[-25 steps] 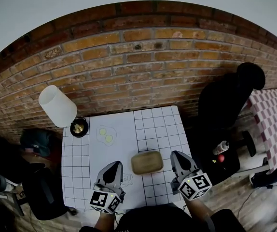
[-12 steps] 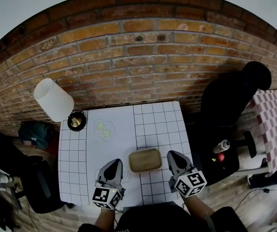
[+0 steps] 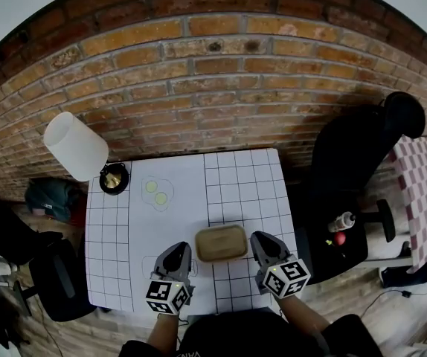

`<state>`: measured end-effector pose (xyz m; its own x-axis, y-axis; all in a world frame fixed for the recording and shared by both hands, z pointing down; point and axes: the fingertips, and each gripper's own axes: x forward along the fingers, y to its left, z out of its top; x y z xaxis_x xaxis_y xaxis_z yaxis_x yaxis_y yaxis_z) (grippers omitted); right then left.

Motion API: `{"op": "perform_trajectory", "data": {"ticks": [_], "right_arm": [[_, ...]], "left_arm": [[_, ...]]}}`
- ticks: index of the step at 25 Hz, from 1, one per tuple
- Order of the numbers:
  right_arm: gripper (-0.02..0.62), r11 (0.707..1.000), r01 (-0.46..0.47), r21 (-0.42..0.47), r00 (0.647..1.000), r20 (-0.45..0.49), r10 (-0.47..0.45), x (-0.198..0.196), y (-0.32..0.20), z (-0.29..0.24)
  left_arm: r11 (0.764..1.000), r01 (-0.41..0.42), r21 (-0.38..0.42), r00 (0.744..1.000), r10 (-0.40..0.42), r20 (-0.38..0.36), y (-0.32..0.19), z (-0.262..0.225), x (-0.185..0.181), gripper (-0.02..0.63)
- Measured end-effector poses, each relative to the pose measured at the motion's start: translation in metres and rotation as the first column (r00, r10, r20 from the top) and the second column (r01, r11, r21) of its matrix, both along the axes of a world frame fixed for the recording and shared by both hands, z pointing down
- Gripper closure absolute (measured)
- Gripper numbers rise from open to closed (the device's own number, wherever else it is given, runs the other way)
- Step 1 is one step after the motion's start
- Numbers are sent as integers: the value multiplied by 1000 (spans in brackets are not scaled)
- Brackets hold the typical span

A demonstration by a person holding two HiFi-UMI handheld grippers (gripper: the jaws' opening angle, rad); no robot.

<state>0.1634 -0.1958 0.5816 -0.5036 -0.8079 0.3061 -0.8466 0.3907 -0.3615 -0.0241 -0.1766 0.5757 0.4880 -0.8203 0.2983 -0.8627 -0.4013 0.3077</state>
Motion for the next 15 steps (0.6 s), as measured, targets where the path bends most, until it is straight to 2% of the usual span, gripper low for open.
{"op": "perform_trajectory", "data": {"ticks": [8, 11, 12, 14, 15], "right_arm": [[589, 996, 24, -82, 999, -31, -27, -2, 2, 35], [588, 993, 31, -111, 999, -36, -35, -4, 2, 45], [578, 992, 35, -122, 999, -35, -40, -5, 2, 48], [495, 988, 42, -150, 999, -29, -47, -7, 3, 55], [488, 986, 44, -160, 999, -25, -49, -8, 3, 57]], "left_arm": [[997, -8, -80, 1000, 7, -16, 2, 26, 6, 592], [992, -11, -129, 1000, 8, -24, 4, 42, 8, 563], [990, -11, -144, 1000, 8, -23, 5, 47, 8, 551], [986, -10, -168, 1000, 7, -21, 7, 54, 8, 534], [984, -11, -177, 1000, 8, -21, 8, 58, 9, 526]]}}
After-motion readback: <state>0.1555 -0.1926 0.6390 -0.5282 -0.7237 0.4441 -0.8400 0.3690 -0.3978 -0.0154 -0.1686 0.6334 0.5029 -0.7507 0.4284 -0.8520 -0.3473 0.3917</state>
